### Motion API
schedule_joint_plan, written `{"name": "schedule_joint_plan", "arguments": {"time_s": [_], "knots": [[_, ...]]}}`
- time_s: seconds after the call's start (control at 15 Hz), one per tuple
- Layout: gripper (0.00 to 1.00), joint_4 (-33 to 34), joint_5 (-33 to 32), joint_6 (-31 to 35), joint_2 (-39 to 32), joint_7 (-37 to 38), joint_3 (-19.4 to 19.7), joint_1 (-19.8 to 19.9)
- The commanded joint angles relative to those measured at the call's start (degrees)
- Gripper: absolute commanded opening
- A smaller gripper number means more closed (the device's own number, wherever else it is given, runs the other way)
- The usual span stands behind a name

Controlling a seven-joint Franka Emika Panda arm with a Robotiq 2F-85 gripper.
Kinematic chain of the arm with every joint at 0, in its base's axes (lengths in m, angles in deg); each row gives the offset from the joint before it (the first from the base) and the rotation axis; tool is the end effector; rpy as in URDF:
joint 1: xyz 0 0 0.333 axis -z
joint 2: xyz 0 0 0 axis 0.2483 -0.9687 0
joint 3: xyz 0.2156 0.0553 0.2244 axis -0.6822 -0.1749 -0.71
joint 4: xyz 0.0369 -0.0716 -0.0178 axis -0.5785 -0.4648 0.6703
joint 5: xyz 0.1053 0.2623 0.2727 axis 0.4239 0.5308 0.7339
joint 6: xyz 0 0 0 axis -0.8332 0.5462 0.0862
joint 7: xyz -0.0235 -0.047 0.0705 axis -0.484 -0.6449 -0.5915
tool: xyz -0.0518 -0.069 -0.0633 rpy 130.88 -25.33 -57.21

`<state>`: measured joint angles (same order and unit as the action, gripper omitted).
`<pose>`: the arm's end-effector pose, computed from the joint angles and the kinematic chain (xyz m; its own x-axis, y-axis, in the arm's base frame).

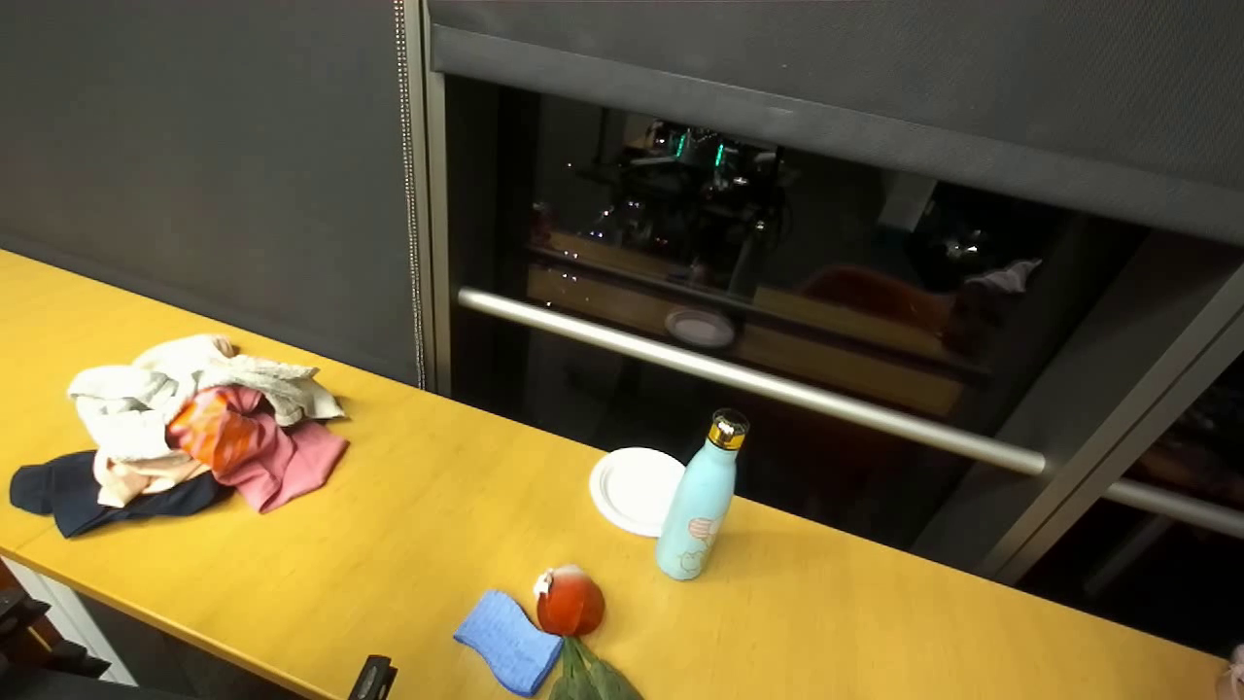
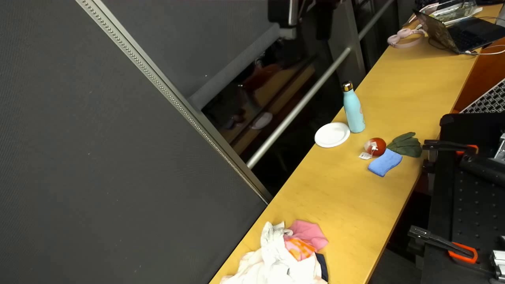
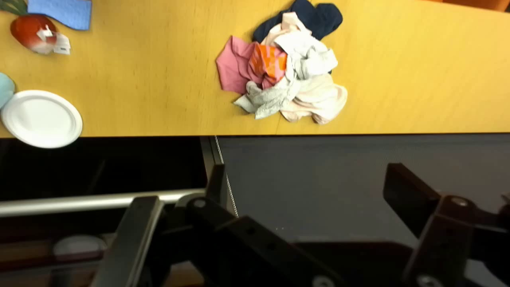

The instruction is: Use the towel to clean the window

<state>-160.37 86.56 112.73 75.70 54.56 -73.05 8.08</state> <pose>0.4154 0.0627 0.5636 0.9478 -0.0543 0.3142 0.0200 -0.9733 -0.2286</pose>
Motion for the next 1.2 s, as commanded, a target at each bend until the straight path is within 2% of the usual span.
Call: {"name": "schedule_joint_plan", "arguments": {"time_s": [0.0,0.13,0.27,0.53,0.6,0.73,0.93,1.13], "knots": [[1.00,9.8,3.0,6.9,-14.3,-3.9,1.7,-0.3],[1.00,13.9,4.0,10.1,-21.6,-4.8,1.8,-0.3],[1.00,19.0,6.4,10.6,-29.4,-6.8,1.7,-0.2],[1.00,30.5,7.8,5.3,-45.0,-8.0,-0.2,1.8],[1.00,33.6,7.1,3.9,-48.9,-7.5,0.8,0.8],[1.00,39.5,5.6,0.6,-56.3,-6.2,-1.4,2.7],[1.00,45.8,3.0,-4.2,-63.3,-3.4,-2.5,1.9],[1.00,48.5,-0.7,-7.4,-65.8,-0.6,-2.9,-0.3]]}}
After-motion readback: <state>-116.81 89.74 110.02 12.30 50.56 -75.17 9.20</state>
